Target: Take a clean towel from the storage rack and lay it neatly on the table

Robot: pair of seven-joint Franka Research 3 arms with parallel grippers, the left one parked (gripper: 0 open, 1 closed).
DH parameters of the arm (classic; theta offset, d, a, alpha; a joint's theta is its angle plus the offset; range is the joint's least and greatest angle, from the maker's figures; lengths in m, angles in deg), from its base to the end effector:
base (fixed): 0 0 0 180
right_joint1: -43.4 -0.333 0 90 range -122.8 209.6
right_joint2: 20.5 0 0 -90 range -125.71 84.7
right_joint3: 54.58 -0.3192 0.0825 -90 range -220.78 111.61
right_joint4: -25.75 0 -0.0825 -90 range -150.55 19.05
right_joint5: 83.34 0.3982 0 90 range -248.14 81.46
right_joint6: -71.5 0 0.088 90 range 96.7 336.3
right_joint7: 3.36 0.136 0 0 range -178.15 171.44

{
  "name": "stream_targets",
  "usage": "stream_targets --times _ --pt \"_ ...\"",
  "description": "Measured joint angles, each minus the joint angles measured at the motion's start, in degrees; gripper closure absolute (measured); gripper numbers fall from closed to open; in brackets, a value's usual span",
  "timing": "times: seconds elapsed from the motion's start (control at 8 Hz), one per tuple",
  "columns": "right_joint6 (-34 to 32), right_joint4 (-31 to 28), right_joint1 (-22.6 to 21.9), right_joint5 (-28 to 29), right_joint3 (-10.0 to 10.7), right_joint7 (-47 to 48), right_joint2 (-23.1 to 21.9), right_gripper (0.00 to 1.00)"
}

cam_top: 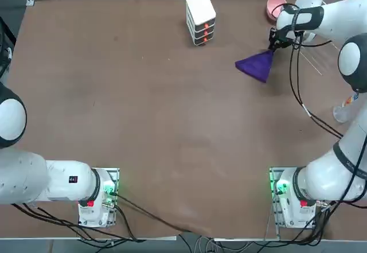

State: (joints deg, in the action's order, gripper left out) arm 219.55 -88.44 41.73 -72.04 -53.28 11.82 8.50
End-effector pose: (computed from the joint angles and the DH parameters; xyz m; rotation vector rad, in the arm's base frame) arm 0.6307 0.0036 0.1748 -2.9627 0.6287 -0.1076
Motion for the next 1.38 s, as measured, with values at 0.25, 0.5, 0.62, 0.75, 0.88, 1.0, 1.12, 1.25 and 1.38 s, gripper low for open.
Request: stream_targets --times 0.25,0.5,0.62,0.75,0.88,1.0,1.12,1.25,1.38 --pt "-0.85 0.12 -0.2 -0.05 -0.14 -0.06 -1.02 0.98" --pt "-4.73 0.16 -0.74 -0.06 -0.29 -0.06 -3.19 0.98" --pt "-8.09 0.21 -0.93 -0.07 -0.55 -0.06 -4.52 0.98" --pt "-12.05 0.23 -1.5 -0.07 -1.03 -0.08 -6.0 0.98" --pt "-16.47 0.21 -2.63 -0.07 -1.8 -0.09 -7.53 0.98" --pt "-21.18 0.06 -4.08 -0.06 -3.01 0.01 -8.83 0.98" --pt "-25.45 -0.43 -5.3 0.01 -4.42 0.31 -10.12 0.98" --pt "-29.07 -1.51 -5.86 0.07 -5.94 0.56 -11.86 0.98" --pt "-31.75 -3.21 -6.02 0.75 -7.24 0.84 -13.9 0.98"
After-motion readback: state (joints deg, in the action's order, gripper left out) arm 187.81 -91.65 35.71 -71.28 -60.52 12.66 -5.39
